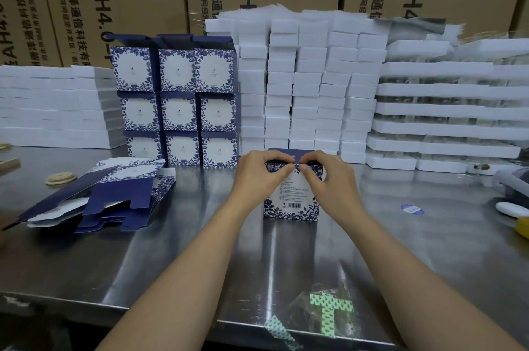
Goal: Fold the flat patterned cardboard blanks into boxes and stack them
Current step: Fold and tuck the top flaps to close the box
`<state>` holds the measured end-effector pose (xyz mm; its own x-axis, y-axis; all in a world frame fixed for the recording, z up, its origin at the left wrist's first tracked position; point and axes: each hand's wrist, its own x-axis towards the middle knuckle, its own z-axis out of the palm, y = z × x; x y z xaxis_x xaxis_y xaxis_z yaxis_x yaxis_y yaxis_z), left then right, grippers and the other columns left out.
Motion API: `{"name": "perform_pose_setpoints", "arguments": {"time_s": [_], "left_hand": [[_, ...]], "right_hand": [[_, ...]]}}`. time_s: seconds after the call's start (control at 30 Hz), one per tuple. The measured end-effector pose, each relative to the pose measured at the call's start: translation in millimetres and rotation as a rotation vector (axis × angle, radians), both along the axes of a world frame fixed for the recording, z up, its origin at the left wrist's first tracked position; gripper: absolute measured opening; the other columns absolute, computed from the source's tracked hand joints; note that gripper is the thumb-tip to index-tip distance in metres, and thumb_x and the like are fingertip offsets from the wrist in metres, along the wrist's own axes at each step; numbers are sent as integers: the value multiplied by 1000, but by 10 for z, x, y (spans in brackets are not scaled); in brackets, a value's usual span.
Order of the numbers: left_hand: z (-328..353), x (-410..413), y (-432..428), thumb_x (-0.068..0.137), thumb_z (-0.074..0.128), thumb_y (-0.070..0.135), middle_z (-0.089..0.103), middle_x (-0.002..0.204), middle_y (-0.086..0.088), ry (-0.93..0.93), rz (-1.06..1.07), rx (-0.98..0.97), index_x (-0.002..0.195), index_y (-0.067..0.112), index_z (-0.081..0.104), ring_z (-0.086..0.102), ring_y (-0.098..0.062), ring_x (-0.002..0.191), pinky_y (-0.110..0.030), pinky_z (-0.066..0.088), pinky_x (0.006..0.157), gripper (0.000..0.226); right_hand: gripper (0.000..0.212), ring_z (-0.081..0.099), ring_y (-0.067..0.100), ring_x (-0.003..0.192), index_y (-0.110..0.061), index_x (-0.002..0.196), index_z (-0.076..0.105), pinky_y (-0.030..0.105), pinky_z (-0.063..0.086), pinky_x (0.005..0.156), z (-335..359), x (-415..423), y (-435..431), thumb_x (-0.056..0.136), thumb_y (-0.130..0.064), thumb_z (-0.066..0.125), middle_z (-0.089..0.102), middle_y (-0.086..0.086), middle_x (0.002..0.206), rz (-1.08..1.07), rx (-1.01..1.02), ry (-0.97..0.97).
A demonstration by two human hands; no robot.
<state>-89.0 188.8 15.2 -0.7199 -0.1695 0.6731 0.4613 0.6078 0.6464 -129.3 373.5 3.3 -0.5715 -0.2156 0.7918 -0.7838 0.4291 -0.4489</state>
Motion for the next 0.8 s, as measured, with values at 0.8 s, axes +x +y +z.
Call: {"name": "perform_pose_setpoints", "arguments": {"time_s": [0.8], "left_hand": [[-79,-51,-87,87,87,25,79,93,22,53,-50,79,94,30,85,62,11,67,-15,46,68,10]], "right_hand": [[7,69,8,107,-28,102,77,43,54,102,-56,-154,77,96,-26,77,77,-18,105,119,-150,-125]]}}
